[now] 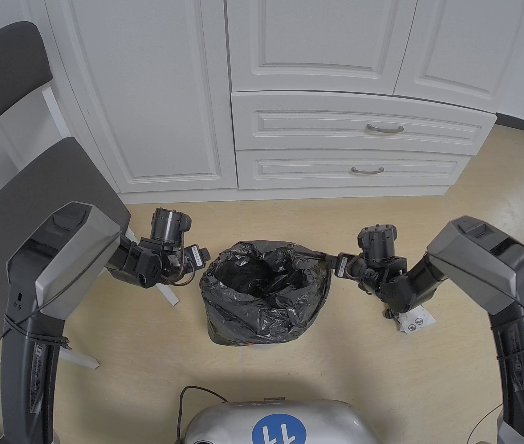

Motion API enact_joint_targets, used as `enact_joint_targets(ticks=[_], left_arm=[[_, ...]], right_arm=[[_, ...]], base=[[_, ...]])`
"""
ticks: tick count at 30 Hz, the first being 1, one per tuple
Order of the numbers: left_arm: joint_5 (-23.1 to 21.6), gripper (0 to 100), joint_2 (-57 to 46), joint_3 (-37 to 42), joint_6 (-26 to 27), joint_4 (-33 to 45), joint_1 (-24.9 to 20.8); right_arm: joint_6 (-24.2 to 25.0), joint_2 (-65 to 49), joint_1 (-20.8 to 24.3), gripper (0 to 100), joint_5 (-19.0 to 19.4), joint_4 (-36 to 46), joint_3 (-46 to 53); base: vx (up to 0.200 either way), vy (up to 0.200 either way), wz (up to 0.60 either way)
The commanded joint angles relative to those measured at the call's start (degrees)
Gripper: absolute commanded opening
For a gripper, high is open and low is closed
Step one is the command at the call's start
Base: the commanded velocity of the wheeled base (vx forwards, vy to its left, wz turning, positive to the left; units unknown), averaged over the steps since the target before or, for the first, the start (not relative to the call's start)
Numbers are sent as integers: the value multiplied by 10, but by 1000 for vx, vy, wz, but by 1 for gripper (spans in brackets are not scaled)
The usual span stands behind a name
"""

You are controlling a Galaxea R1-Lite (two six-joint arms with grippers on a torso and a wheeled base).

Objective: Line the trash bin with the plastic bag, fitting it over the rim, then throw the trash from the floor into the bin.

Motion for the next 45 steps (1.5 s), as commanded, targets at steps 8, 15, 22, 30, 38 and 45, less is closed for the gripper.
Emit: enact_joint_targets(ticks=[8,15,22,30,38,45], left_arm=[[-1,100,-120,92,43,-4,-20],[-1,100,-136,120,69,-5,-36],[-3,100,-174,155,71,-8,-48],[0,100,-201,201,116,-19,-59],[-19,100,-250,305,205,-113,-45],[-88,100,-269,382,247,-242,-25]], right_arm=[[-1,-119,20,100,4,14,66],[-12,-128,25,100,4,14,98],[-12,-150,45,100,8,13,127],[-12,-106,147,100,-29,-44,134],[-128,-92,202,100,-45,94,3],[-158,-13,222,100,-93,160,-80]], base=[[0,0,0],[0,0,0],[0,0,0],[0,0,0],[0,0,0],[0,0,0]])
